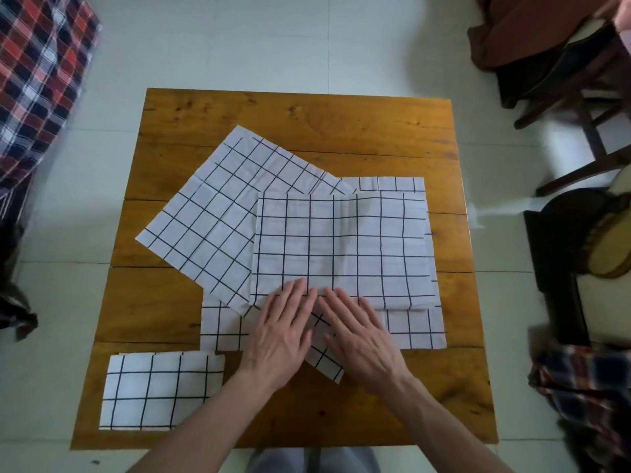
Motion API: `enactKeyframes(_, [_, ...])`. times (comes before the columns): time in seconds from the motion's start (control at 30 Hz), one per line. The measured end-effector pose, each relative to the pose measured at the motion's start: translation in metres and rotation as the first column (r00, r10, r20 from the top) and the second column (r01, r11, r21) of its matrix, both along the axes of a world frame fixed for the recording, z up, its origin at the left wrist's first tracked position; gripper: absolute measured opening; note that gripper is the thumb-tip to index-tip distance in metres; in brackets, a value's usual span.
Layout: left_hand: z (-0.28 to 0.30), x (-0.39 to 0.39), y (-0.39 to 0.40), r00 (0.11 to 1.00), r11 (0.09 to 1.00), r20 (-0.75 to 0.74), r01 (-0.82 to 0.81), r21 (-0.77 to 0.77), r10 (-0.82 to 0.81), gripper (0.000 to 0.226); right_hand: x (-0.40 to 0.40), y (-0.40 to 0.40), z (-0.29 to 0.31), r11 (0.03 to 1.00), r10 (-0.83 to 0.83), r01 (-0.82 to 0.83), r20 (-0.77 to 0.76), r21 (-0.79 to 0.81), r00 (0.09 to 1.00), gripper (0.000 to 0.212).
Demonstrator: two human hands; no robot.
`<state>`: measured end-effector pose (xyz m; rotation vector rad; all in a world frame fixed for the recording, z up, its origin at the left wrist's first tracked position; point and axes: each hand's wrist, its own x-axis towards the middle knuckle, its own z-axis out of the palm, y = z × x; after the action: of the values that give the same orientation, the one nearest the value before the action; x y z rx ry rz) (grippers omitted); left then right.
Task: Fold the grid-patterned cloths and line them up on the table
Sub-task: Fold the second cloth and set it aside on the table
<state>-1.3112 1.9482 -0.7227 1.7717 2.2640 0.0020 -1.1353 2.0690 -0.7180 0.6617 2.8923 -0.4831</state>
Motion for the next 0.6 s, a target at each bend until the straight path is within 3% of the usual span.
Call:
enactKeyframes(0.3, [-0.007, 0.003, -0.005, 1.0, 0.996, -0.008, -0.002, -0.089, 0.002, 0.078, -0.002, -0.007, -0.011, 1.0, -0.019, 0.021, 0.109, -0.01, 0.994, 0.077])
enactKeyframes(0.6, [-0.009, 0.003, -0.008, 1.0, 0.995, 0.014, 0.017, -0.097, -0.016, 0.079, 0.054, 0.022, -0.012, 0.993, -0.117, 0.117, 0.14, 0.01, 0.983, 0.08])
